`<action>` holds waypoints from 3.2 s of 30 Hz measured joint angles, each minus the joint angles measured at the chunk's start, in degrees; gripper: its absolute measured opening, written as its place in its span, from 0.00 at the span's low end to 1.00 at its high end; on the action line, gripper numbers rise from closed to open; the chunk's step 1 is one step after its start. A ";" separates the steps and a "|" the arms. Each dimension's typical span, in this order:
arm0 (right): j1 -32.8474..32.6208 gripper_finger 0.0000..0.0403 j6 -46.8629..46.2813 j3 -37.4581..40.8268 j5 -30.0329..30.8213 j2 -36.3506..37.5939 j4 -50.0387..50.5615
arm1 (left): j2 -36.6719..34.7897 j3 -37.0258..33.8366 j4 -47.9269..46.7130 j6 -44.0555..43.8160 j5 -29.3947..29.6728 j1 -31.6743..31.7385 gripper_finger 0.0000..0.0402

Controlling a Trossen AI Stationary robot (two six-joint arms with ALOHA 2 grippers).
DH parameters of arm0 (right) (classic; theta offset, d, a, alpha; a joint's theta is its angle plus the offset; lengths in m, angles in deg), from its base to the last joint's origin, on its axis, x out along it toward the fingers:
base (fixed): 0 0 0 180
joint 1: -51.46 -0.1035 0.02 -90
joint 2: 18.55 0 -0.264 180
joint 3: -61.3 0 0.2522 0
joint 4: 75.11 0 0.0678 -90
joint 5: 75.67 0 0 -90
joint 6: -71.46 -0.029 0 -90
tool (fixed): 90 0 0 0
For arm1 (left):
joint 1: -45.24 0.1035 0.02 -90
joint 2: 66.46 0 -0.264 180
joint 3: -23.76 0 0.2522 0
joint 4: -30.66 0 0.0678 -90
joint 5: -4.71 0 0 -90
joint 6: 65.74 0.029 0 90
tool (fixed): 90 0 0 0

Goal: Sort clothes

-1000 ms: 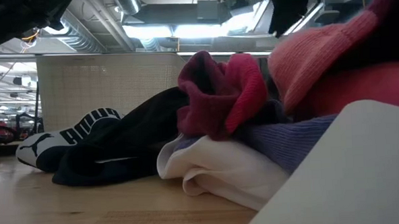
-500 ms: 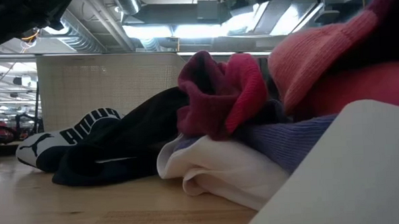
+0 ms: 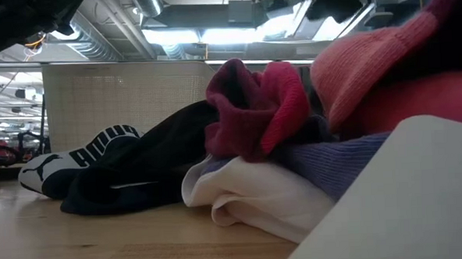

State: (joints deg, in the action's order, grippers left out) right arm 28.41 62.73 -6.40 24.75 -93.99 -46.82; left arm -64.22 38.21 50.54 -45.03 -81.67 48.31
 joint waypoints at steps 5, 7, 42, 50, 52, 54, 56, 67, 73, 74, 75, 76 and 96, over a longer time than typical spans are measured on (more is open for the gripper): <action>0.15 0.52 -0.40 2.10 -0.94 -4.70 -4.35 | 0.00 0.00 0.04 0.02 0.01 -0.01 0.01; 0.17 0.51 -0.95 2.10 -0.94 -7.26 -5.72 | 0.00 0.00 0.01 0.02 0.02 -0.01 0.01; 0.17 0.02 1.44 -4.26 -4.67 -13.05 -0.20 | 0.00 0.00 0.04 0.09 0.02 -0.02 0.01; 0.17 0.01 4.30 -13.84 6.39 -8.69 14.87 | 0.00 0.00 0.04 0.26 0.02 -0.01 0.01; 0.17 0.01 5.20 -16.72 9.66 -7.84 17.76 | 0.00 0.00 0.02 0.26 0.02 -0.02 0.01; 0.20 0.02 6.30 -19.78 12.96 -7.24 21.06 | 0.00 0.00 0.04 0.26 0.02 0.00 0.01; 0.20 0.02 7.43 -23.08 16.71 -6.99 24.04 | 0.00 0.00 0.04 0.26 0.02 0.00 0.01; 1.10 0.02 15.20 -39.24 39.20 -6.78 34.19 | 0.00 0.01 0.03 0.26 0.02 0.00 0.01; 5.86 0.03 17.18 -45.90 43.41 -6.78 39.86 | 0.00 0.00 0.02 0.26 0.02 -0.01 0.01; 6.94 0.03 17.91 -46.80 44.12 -6.78 40.66 | 0.00 0.00 0.04 0.26 0.02 -0.01 0.01; 8.19 0.03 18.40 -47.89 44.63 -6.78 41.26 | 0.00 0.00 0.02 0.26 0.02 0.00 0.01; 9.27 0.03 19.23 -48.92 45.45 -6.80 41.57 | 0.00 0.00 0.02 0.26 0.02 0.00 0.01; 31.99 0.03 47.53 -73.08 50.90 -6.78 28.29 | 0.00 0.01 0.02 0.50 0.02 0.00 0.01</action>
State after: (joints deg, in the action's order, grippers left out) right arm 60.40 110.25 -79.48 75.65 -100.77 -18.53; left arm -64.22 38.23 50.56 -44.52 -81.65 48.31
